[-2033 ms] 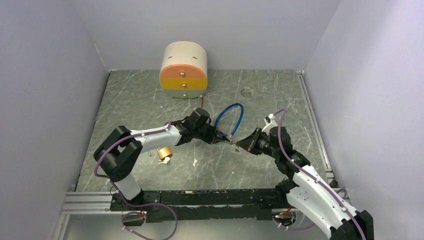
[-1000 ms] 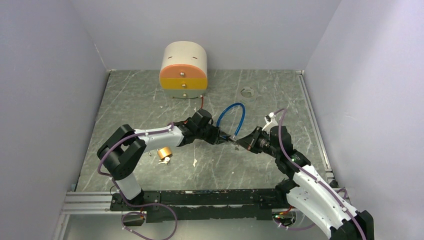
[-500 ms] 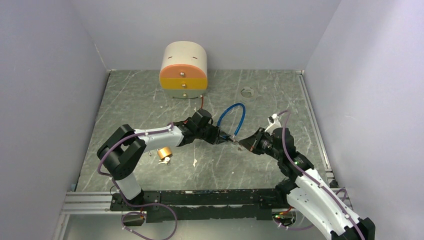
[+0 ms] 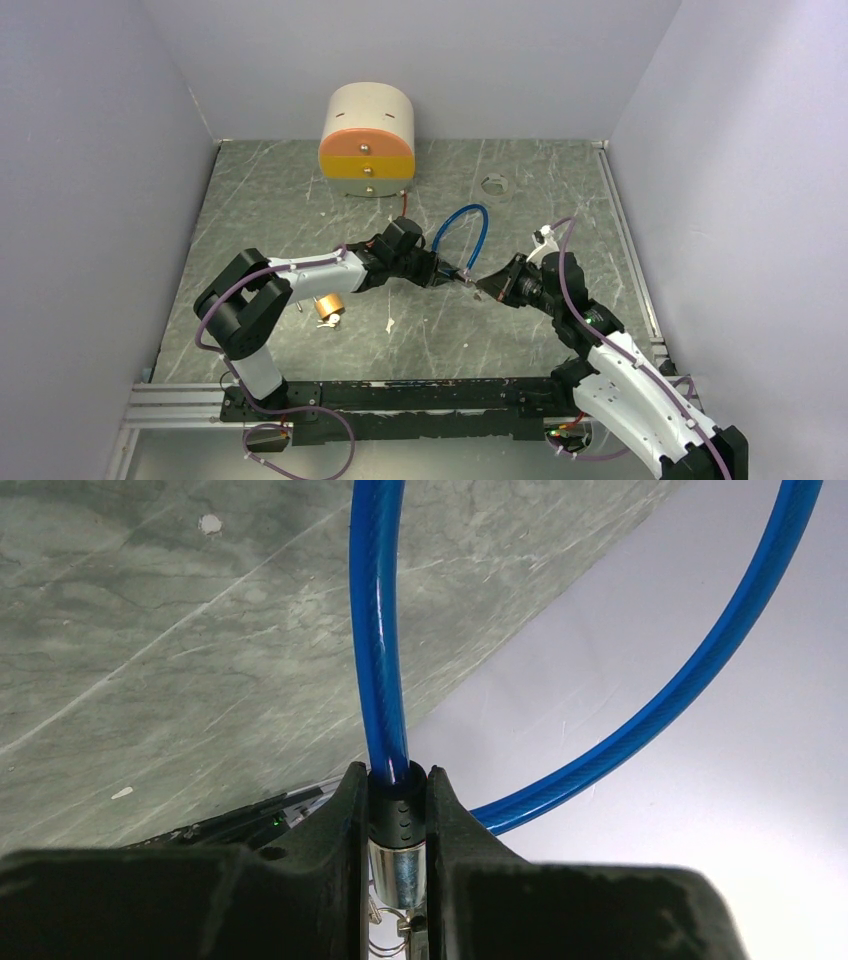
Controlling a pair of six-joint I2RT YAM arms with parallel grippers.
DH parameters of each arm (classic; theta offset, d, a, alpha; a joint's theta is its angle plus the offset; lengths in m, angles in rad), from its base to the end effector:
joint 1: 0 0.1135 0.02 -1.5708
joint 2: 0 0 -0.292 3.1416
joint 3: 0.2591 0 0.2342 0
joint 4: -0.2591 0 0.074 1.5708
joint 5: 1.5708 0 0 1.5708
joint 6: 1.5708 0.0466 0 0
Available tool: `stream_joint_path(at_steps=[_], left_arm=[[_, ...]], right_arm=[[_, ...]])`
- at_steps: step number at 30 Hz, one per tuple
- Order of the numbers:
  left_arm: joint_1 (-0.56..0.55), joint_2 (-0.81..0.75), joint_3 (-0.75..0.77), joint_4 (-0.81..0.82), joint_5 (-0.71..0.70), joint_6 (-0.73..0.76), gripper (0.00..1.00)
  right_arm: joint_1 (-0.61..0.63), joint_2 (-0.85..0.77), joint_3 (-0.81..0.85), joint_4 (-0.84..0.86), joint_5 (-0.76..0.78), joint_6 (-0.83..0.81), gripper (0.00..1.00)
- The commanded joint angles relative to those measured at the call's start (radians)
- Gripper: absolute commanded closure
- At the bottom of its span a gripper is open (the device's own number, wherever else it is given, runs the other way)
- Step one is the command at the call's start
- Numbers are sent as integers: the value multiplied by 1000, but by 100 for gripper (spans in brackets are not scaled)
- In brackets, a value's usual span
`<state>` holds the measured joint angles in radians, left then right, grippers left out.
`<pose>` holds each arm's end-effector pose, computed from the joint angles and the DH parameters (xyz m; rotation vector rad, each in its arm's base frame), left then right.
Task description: Unlock with the key
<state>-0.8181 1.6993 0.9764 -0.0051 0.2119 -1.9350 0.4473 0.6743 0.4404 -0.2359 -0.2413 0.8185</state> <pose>0.2363 -0.2666 0.2188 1.3810 -2.4643 1.2990 0.1145 0.0673 0.2477 0.2432 2.1756 1.0060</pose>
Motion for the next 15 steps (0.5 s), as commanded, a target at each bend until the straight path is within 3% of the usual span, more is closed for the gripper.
stream_joint_path(at_steps=[1, 15], left_arm=[[-7, -23, 22, 113, 39, -37, 97], [-9, -32, 3, 121, 11, -60, 97]], right_arm=[[2, 9, 33, 45, -18, -17, 100], [2, -3, 29, 25, -42, -17, 100]])
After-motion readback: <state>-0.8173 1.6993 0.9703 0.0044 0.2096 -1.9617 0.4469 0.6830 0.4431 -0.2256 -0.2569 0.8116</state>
